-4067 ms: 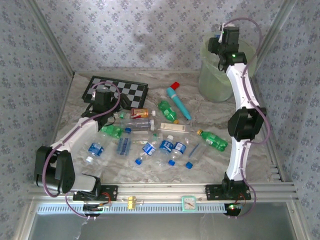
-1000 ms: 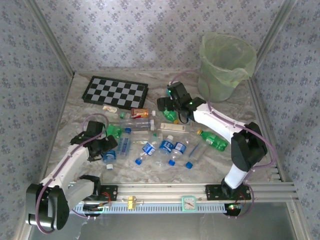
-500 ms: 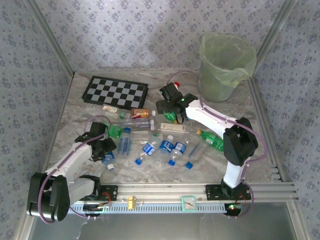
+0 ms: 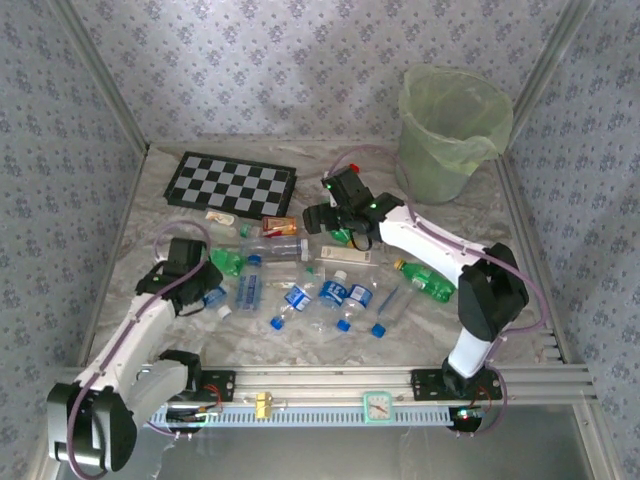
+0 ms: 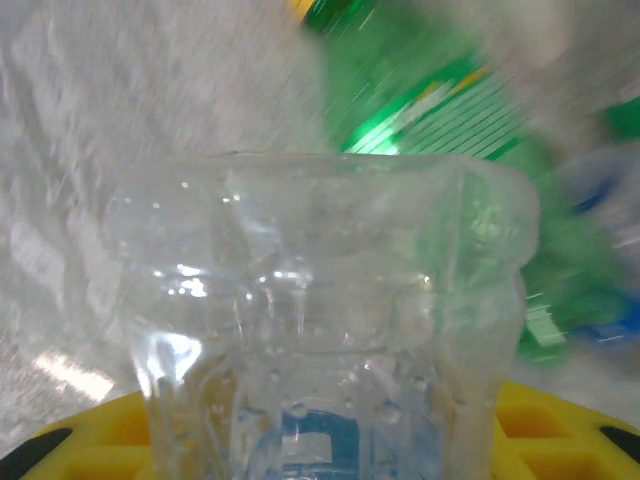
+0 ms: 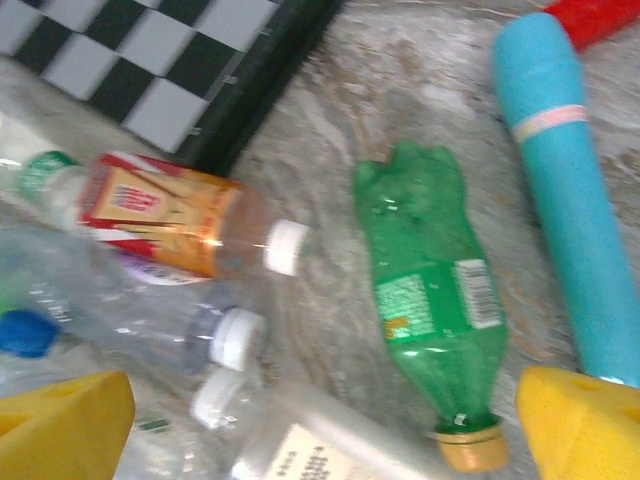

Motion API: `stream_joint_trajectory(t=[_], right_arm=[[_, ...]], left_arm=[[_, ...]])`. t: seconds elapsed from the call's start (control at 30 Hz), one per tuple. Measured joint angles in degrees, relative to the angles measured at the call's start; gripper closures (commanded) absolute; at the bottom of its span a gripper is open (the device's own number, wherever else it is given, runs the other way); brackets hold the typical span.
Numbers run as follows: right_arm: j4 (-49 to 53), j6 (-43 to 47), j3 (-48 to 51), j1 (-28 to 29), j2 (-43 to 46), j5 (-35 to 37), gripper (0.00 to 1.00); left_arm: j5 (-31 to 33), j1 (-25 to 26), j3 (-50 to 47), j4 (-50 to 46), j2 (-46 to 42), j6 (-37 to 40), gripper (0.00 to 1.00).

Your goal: Put the plastic bottles in the bin

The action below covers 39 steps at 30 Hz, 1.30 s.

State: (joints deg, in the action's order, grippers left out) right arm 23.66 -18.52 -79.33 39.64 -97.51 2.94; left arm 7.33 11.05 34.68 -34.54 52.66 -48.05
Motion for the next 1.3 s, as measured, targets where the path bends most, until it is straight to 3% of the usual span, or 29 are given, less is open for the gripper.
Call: stream_joint_trajectory(t=[0.2, 0.5, 0.77, 1.3], right_arm=[[-6.1, 0.9, 0.5, 1.0, 1.1, -12.0, 0.00], [-13.7, -1.9, 1.8, 3.4, 1.5, -25.5, 0.00], [-15.2, -2.8, 3.6, 3.6, 1.8, -27.9, 0.02], [-16.5, -2.7, 2.9, 2.7, -1.7, -30.4, 0.06]], left_arm=[[-0.9, 0.2, 7.0, 7.8, 2.1, -5.3, 0.58], [-4.5, 5.6, 15.3, 22.5, 17.4, -13.7, 0.58], [-10.2, 9.5, 20.0, 30.5, 23.2, -17.7, 0.58], [-18.9, 12.6, 20.0, 31.5, 24.3, -20.6, 0.58]])
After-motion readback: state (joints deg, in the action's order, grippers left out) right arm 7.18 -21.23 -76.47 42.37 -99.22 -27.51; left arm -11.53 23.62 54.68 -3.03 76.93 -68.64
